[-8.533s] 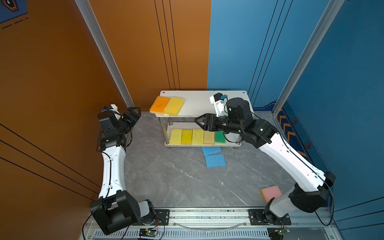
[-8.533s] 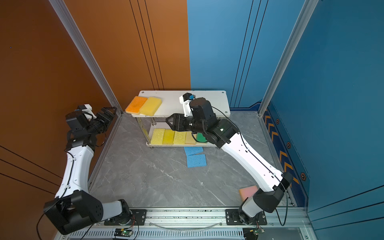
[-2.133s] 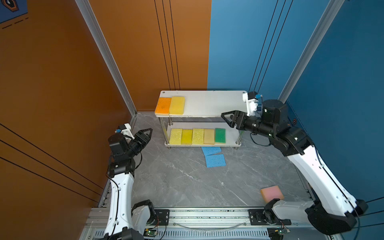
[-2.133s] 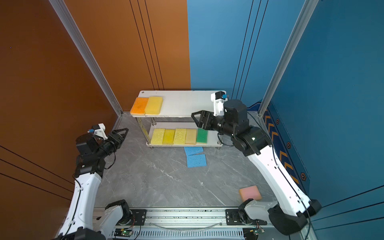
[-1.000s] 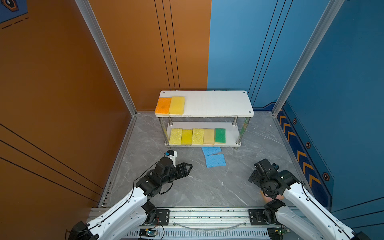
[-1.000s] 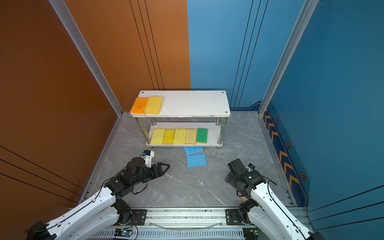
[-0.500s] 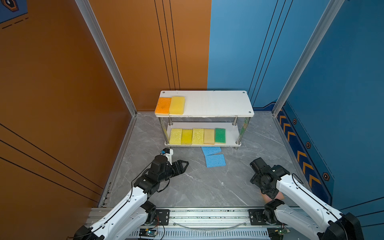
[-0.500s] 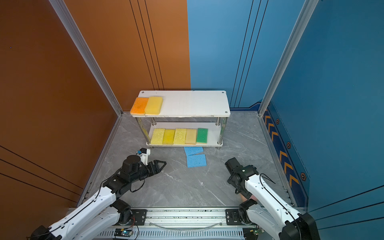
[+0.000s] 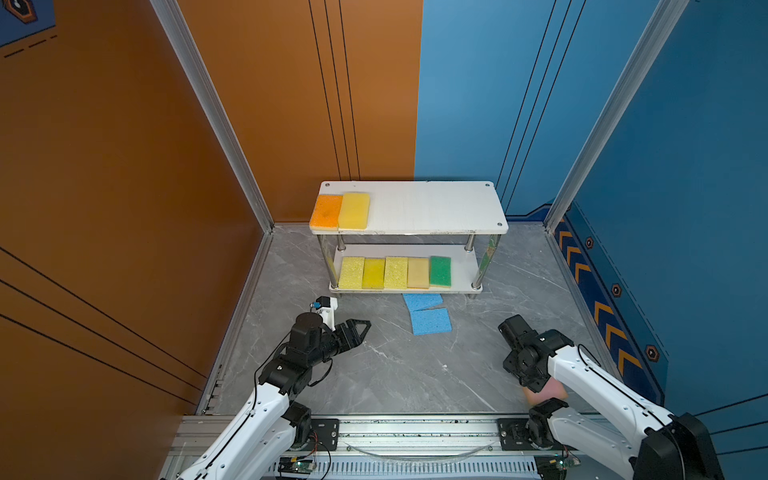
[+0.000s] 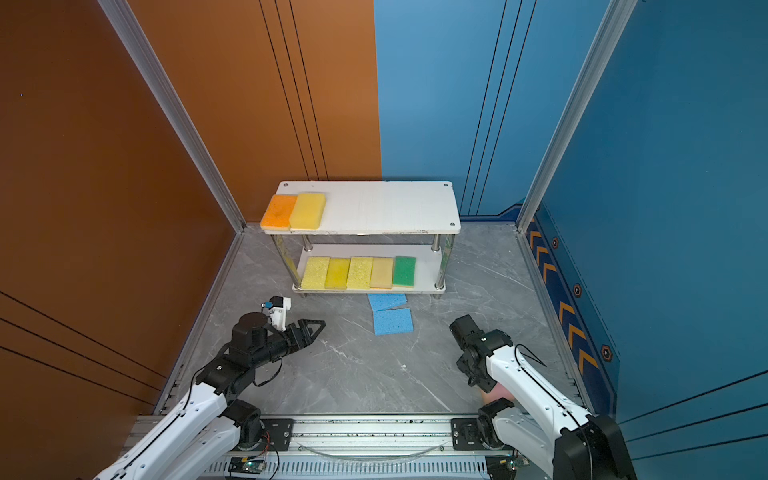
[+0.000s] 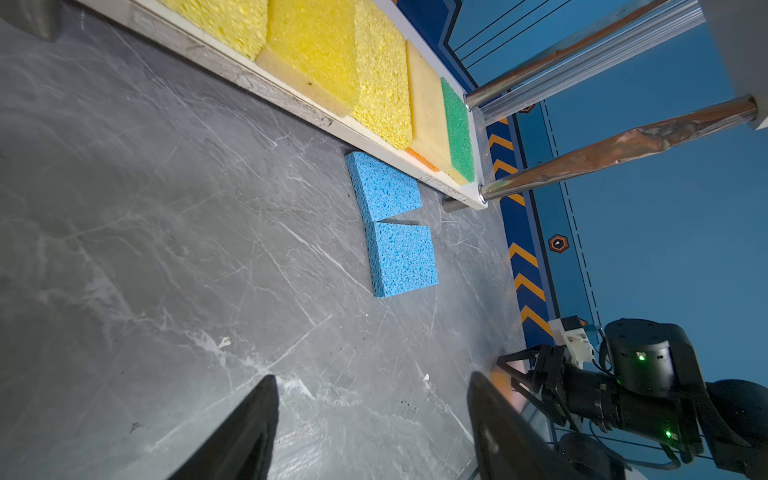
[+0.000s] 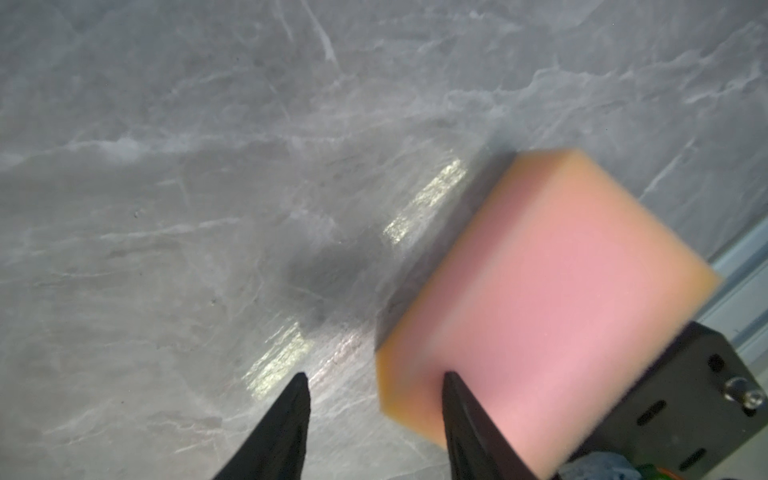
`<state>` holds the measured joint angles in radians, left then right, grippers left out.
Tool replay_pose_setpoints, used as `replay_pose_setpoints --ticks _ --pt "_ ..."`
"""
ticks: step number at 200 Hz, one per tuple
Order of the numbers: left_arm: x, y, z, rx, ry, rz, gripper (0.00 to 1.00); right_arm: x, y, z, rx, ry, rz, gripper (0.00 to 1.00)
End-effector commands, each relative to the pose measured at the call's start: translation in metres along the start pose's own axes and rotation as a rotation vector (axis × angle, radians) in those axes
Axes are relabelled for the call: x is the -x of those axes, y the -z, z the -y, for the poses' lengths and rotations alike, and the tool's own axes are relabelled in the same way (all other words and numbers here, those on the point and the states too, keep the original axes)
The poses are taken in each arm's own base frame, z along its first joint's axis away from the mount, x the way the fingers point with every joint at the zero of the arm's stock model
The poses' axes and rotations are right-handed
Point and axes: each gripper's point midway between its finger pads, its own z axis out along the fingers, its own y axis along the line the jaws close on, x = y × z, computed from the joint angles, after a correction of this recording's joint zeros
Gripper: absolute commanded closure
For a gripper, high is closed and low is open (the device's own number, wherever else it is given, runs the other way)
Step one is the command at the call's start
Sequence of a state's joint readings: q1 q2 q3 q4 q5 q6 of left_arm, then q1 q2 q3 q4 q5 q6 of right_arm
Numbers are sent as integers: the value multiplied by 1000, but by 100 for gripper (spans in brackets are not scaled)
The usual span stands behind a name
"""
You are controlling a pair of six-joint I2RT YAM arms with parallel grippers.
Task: Place and organize the cleaning sponges onto the shelf
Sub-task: 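Lower the right gripper over the pink sponge and close on it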
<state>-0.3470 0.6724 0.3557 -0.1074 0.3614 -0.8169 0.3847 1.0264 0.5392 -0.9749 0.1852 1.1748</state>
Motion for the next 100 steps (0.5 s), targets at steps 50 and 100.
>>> replay_pose_setpoints --ticks 50,100 --pt "-7 8 -6 5 12 -9 28 13 0 -3 -69 47 33 54" --pt "-9 12 -11 -1 25 5 28 12 0 -3 -78 63 27 63"
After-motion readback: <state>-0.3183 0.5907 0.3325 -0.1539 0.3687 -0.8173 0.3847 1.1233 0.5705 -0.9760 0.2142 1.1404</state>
